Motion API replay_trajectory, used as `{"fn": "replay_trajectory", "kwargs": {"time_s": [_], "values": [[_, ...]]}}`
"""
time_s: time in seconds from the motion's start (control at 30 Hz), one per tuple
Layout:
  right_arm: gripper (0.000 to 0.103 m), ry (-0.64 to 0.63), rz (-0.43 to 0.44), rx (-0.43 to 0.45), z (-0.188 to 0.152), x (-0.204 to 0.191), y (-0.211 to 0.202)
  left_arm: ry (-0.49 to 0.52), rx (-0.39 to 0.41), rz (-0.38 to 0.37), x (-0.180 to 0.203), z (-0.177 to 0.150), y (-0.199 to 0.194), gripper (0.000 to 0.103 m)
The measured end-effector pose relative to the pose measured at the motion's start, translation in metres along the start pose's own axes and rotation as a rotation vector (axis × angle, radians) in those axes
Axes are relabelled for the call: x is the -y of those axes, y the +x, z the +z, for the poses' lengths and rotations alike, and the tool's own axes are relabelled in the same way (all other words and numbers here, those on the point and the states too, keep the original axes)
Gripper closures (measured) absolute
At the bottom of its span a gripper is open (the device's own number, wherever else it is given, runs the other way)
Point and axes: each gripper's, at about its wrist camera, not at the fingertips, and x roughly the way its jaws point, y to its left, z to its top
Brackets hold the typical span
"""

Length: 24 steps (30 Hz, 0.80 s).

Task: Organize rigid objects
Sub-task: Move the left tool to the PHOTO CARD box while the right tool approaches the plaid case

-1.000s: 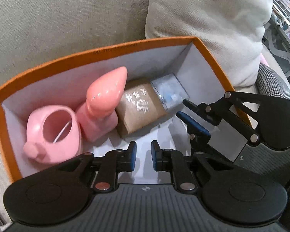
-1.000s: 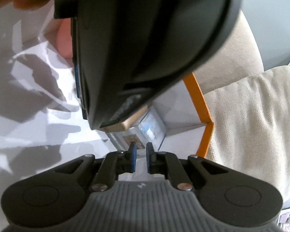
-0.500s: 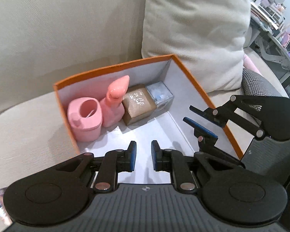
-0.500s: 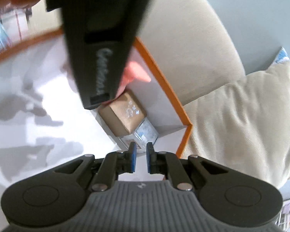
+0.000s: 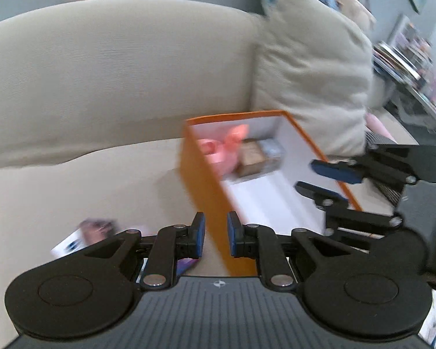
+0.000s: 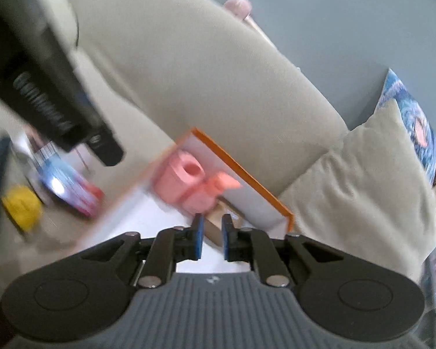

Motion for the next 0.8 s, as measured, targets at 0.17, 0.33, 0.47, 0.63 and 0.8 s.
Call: {"fn": "replay_trajectory", "kwargs": {"time_s": [0.17, 0.33, 0.47, 0.63, 0.8], "values": [[0.079, 0.208, 0.135, 0.060, 0.012, -0.023, -0.014, -0.105, 0.024, 0.098, -0.046, -0.035, -0.032, 0.086], [0.079, 0.412, 0.270, 0.055, 0.014, -0.055, -0.012, -0.207, 0.025, 0.126, -0.081, -0.068, -0.046, 0.086], [0.079, 0.467, 0.296, 0.000, 0.010, -0.087, -0.003, -0.254, 0.004, 0.110, -0.097, -0.088, -0.041, 0.086], [0.079, 0.489, 0.304, -0.087, 0.010, -0.108, 0.018, -0.288, -0.004, 0.085, -0.108, -0.097, -0.028, 0.086], [0.075, 0.473, 0.315, -0.132, 0.018, -0.125, 0.037, -0.307, -0.016, 0.062, -0.118, -0.094, -0.012, 0.086]]}}
